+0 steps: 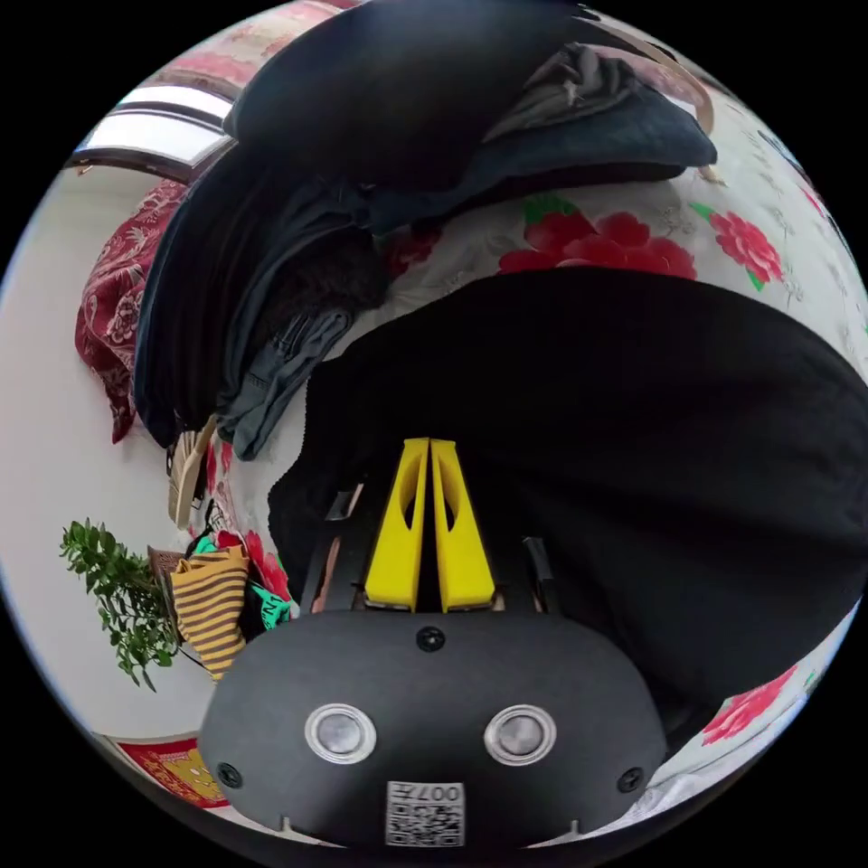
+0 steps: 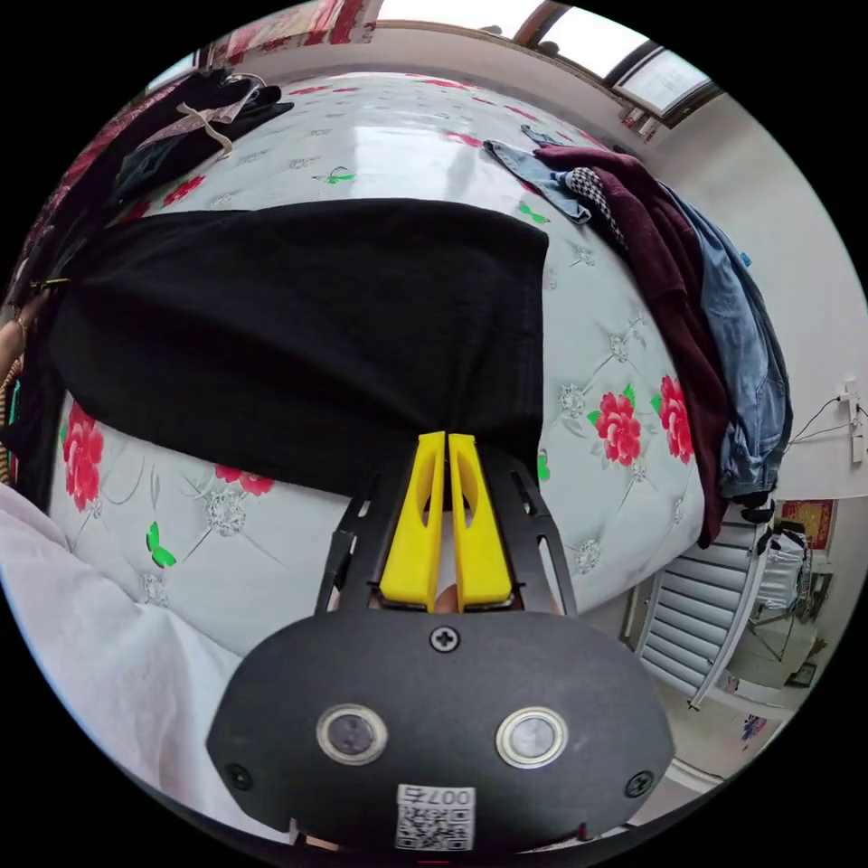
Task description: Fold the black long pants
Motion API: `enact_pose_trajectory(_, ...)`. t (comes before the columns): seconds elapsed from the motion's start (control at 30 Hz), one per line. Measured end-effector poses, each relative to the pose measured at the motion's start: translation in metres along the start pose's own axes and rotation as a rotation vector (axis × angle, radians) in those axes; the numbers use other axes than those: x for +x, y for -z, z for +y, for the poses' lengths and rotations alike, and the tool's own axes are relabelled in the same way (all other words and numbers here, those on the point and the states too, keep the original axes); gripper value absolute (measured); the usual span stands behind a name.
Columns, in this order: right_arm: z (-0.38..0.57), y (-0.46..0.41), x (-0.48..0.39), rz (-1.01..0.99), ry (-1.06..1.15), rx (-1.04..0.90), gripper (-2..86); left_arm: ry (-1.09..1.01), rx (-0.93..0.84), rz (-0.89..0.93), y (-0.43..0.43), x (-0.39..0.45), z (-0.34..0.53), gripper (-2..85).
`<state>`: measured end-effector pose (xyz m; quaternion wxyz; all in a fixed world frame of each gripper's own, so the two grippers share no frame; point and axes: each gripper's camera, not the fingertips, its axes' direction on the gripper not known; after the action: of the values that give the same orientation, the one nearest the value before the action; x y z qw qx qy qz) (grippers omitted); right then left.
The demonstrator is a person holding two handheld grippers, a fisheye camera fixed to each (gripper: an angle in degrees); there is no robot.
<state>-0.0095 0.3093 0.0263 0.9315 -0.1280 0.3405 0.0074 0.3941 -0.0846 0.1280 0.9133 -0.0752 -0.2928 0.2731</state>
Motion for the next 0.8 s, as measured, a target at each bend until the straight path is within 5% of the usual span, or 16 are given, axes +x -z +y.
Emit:
enact_pose_trajectory(0.27, -0.131, -0.019, 0.082, -0.039, -0.185, -0.071, 0.5, 0.193, 0.163, 0.186, 0.045, -0.102, 0.123, -0.6)
enact_pose_trajectory(0.43, -0.1, 0.038, 0.084, -0.163, -0.238, 0.168, 1.1, 0.191, 0.167, 0.071, 0.066, -0.151, 0.297, 3.9)
enact_pose_trajectory(0.63, -0.024, 0.051, -0.018, -0.503, 0.064, 0.116, 1.4, 0.24, 0.025, 0.212, 0.026, -0.165, 0.415, 12.6)
enact_pose_trajectory(0.8, 0.007, 0.063, -0.088, -0.744, 0.33, 0.031, 3.2, 0.074, -0.167, 0.266, -0.018, -0.131, 0.389, 0.1)
